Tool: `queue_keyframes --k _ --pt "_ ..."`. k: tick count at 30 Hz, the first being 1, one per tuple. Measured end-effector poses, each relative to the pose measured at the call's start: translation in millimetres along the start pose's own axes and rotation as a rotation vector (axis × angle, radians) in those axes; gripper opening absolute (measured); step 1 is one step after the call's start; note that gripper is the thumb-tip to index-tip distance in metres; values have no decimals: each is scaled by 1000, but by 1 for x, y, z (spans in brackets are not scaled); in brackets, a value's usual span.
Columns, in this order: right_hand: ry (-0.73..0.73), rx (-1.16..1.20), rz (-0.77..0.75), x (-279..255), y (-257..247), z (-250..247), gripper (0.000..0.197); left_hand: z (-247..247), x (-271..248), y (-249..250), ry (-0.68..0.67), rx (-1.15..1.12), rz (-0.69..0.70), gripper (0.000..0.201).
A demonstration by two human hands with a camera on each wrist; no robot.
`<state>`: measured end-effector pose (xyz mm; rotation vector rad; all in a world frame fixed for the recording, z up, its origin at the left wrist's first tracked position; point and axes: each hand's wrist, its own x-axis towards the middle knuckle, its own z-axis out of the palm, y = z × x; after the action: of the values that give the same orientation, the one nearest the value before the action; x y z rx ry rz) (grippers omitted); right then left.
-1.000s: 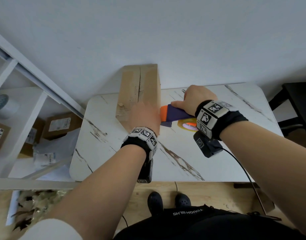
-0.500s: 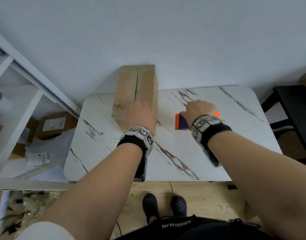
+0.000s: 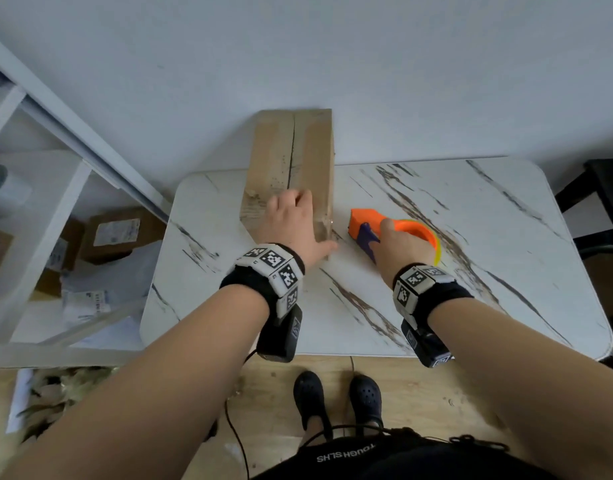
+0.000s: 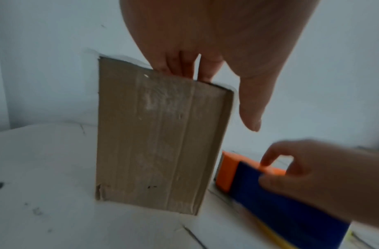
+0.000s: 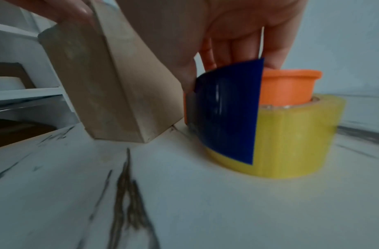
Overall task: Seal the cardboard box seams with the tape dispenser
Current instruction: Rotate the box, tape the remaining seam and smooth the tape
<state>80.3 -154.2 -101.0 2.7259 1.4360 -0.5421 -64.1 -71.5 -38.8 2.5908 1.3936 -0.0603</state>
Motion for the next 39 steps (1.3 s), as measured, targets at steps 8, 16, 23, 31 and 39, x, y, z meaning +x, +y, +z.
queue_keyframes --k 8,16,23,31,39 --pt "107 25 -83 -12 -26 -19 33 -12 -16 -69 94 -176 -175 99" --pt "42 204 -167 -18 -71 -38 32 -1 -14 -96 -5 -558 -112 40" --pt "-4 248 -192 -14 -65 -42 32 0 -18 -112 95 -543 -127 30" --pt "-106 254 -310 -16 -52 -53 31 -1 -25 -116 34 -650 -125 26" --pt "-75 267 -305 -20 -47 -43 33 -2 -26 -112 35 -567 -98 22"
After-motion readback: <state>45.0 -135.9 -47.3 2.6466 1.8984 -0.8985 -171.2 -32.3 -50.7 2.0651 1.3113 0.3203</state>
